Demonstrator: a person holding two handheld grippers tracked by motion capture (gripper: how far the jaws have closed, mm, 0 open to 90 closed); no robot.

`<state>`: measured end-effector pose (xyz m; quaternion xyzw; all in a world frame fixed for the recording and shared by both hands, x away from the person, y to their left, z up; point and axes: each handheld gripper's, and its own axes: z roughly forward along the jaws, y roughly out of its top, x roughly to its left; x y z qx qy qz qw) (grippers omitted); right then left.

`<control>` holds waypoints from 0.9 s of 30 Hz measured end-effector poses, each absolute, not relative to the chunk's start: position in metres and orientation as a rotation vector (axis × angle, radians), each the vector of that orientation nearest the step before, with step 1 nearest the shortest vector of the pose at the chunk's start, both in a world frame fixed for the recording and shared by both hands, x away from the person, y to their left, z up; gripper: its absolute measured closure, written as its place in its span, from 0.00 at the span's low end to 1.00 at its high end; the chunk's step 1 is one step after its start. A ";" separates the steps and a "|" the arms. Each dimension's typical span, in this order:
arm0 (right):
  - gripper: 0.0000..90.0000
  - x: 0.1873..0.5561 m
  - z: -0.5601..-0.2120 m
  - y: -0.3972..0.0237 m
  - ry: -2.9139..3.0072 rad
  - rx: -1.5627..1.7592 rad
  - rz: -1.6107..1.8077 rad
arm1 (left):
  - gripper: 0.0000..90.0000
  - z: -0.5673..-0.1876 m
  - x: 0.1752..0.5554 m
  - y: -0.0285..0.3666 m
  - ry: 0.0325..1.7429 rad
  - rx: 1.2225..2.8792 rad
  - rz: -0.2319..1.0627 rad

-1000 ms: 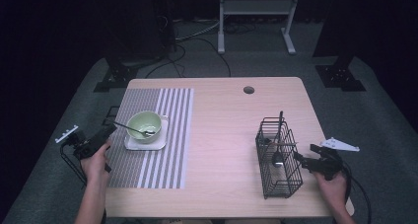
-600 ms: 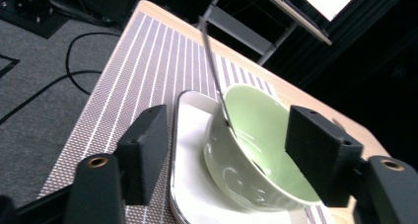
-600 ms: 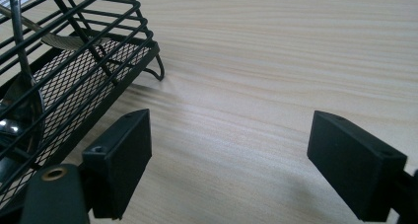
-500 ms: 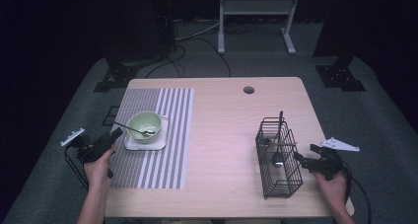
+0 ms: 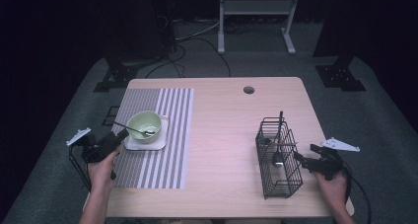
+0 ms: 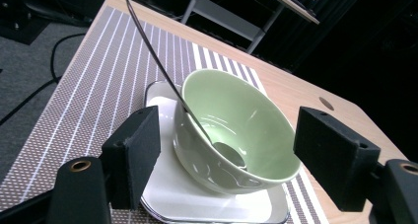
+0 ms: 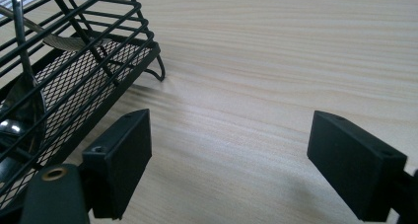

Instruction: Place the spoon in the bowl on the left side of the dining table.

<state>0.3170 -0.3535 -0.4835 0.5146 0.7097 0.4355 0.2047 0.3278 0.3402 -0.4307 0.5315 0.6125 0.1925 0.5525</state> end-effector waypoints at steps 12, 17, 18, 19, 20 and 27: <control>0.18 0.317 -0.484 -0.353 1.981 1.435 1.211 | 0.22 -0.426 0.325 0.330 1.403 1.284 0.436; 0.18 0.317 -0.484 -0.353 1.980 1.435 1.211 | 0.21 -0.424 0.324 0.324 1.379 1.287 0.424; 0.18 0.317 -0.484 -0.353 1.980 1.435 1.211 | 0.21 -0.424 0.323 0.323 1.374 1.290 0.425; 0.18 0.317 -0.484 -0.353 1.979 1.435 1.212 | 0.21 -0.424 0.323 0.322 1.368 1.293 0.425; 0.18 0.317 -0.484 -0.353 1.979 1.435 1.212 | 0.21 -0.423 0.323 0.320 1.366 1.296 0.422; 0.18 0.317 -0.483 -0.353 1.978 1.433 1.216 | 0.21 -0.423 0.322 0.311 1.331 1.328 0.414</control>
